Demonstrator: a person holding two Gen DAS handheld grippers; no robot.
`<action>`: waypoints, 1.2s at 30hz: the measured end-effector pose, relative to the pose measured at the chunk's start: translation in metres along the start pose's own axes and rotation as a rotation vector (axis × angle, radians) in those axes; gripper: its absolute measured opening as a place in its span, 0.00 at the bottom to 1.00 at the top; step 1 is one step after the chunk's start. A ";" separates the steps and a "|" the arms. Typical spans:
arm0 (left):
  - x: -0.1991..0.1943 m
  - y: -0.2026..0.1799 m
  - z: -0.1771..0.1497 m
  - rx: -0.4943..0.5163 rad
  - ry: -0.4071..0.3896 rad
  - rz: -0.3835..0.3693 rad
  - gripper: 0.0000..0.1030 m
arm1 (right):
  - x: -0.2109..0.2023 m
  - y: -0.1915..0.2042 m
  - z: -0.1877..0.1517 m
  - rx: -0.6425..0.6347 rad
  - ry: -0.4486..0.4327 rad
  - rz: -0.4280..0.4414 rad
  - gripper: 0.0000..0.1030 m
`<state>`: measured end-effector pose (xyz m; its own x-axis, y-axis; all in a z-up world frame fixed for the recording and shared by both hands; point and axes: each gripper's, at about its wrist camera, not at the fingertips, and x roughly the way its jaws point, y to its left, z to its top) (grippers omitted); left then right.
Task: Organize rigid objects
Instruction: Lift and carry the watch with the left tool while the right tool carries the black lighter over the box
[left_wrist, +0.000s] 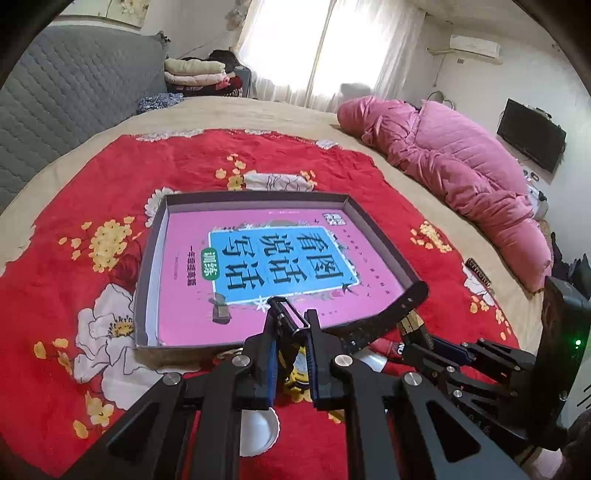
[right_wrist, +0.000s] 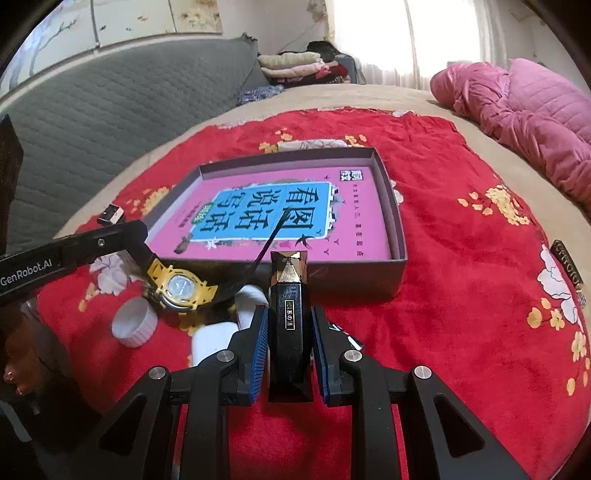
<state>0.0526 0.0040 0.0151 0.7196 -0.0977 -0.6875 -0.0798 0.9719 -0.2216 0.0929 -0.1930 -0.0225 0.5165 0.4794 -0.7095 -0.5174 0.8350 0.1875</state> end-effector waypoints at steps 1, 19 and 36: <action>-0.001 0.001 0.000 -0.001 -0.002 -0.004 0.12 | -0.001 0.000 0.000 0.003 -0.003 0.003 0.23; -0.017 0.007 0.021 -0.018 -0.080 -0.019 0.07 | -0.011 -0.006 0.004 0.041 -0.053 0.020 0.23; -0.020 0.054 0.053 -0.170 -0.172 -0.005 0.07 | -0.021 -0.011 0.010 0.056 -0.089 -0.030 0.23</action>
<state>0.0706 0.0701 0.0532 0.8260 -0.0508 -0.5614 -0.1800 0.9200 -0.3481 0.0946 -0.2094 -0.0034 0.5914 0.4736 -0.6526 -0.4629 0.8621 0.2062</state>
